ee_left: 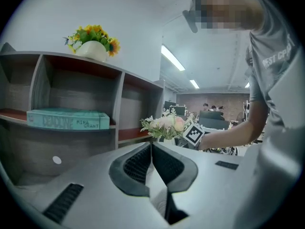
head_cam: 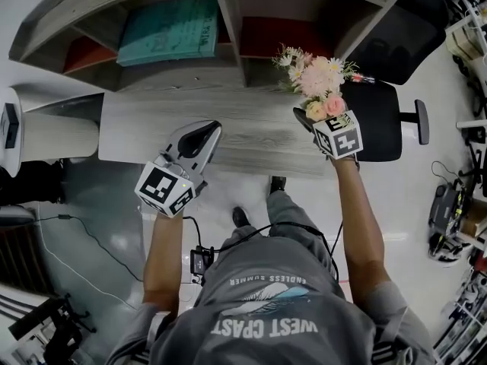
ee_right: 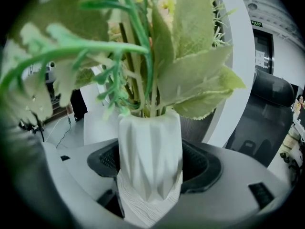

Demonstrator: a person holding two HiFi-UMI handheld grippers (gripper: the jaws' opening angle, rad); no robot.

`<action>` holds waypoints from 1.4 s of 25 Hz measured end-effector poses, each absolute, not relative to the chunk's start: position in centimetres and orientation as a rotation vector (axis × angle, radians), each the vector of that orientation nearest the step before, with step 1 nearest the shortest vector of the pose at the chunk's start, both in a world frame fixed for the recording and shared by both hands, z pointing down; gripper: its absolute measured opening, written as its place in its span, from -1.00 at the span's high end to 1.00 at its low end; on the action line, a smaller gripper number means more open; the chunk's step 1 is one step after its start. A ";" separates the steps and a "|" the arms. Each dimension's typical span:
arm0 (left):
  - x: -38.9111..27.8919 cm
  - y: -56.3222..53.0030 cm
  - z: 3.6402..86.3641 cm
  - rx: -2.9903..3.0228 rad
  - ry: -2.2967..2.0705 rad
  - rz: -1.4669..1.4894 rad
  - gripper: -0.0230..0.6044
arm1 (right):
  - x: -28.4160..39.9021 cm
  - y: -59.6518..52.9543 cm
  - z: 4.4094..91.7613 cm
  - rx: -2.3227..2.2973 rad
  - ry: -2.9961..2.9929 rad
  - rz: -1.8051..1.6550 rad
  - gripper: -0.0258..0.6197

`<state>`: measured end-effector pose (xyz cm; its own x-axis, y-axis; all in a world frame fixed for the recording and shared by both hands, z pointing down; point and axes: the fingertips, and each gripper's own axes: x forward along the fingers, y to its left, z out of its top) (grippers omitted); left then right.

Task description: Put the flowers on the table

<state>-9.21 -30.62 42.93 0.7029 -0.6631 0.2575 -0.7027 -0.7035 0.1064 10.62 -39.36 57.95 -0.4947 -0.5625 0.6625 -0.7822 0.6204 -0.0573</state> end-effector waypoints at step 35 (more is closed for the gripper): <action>-9.3 -32.1 48.1 2.576 -1.138 0.357 0.85 | 10.2 -44.7 64.6 1.157 -2.361 0.346 -0.19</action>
